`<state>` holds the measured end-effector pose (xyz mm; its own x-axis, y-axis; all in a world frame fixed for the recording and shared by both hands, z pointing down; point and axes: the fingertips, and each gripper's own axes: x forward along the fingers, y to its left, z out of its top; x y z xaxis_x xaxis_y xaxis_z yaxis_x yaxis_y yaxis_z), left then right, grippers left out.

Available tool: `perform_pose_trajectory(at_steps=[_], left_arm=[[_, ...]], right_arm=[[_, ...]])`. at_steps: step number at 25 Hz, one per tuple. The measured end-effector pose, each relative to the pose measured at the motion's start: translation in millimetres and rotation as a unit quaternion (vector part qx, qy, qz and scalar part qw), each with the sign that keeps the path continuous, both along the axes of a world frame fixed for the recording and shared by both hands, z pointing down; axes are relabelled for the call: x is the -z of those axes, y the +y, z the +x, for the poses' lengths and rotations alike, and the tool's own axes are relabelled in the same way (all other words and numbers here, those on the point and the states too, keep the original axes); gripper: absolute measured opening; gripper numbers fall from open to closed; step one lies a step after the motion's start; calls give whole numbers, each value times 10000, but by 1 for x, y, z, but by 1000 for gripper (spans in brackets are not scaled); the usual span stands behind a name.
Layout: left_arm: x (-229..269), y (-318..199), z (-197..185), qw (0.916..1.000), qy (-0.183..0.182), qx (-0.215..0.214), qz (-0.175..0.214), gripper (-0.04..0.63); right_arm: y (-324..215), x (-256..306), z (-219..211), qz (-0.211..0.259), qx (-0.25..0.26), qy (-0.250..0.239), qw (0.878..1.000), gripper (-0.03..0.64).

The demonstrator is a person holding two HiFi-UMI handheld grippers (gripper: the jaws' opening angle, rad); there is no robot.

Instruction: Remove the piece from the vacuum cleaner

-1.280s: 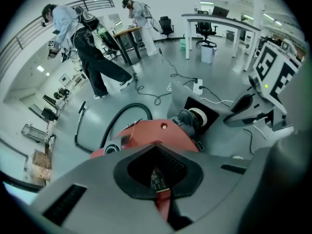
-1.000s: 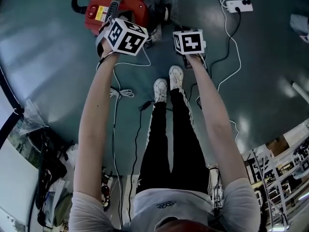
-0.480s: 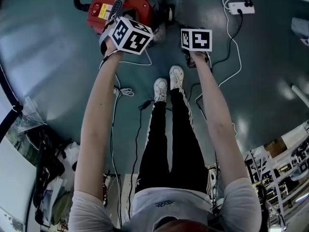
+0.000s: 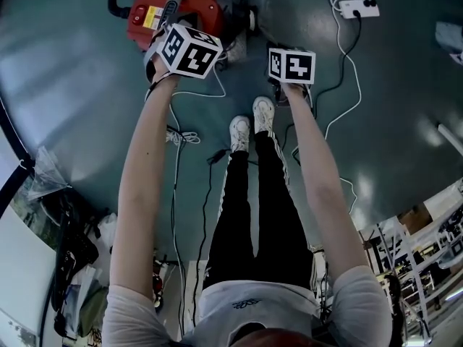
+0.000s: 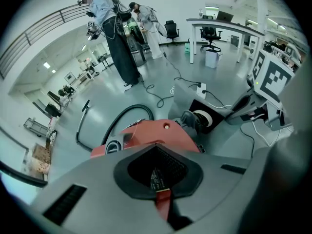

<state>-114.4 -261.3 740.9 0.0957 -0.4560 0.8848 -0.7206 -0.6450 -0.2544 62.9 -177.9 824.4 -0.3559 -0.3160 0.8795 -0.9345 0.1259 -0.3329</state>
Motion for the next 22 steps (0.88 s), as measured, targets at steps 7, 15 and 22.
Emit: perform_pose_trajectory(at_steps=[7,15,22], left_arm=[[1,0,1,10000,-30,-29,50,-2],[3,0,1,9999,-64,-62,115,-2],[3,-1,0,9998,-85,-80,163,-2]], right_arm=[[-17,0,9,67,288,325,9990,26],[-29,0,12,99,552,526,9970,26],[-21,9,14,239,1001,704,9922,26]])
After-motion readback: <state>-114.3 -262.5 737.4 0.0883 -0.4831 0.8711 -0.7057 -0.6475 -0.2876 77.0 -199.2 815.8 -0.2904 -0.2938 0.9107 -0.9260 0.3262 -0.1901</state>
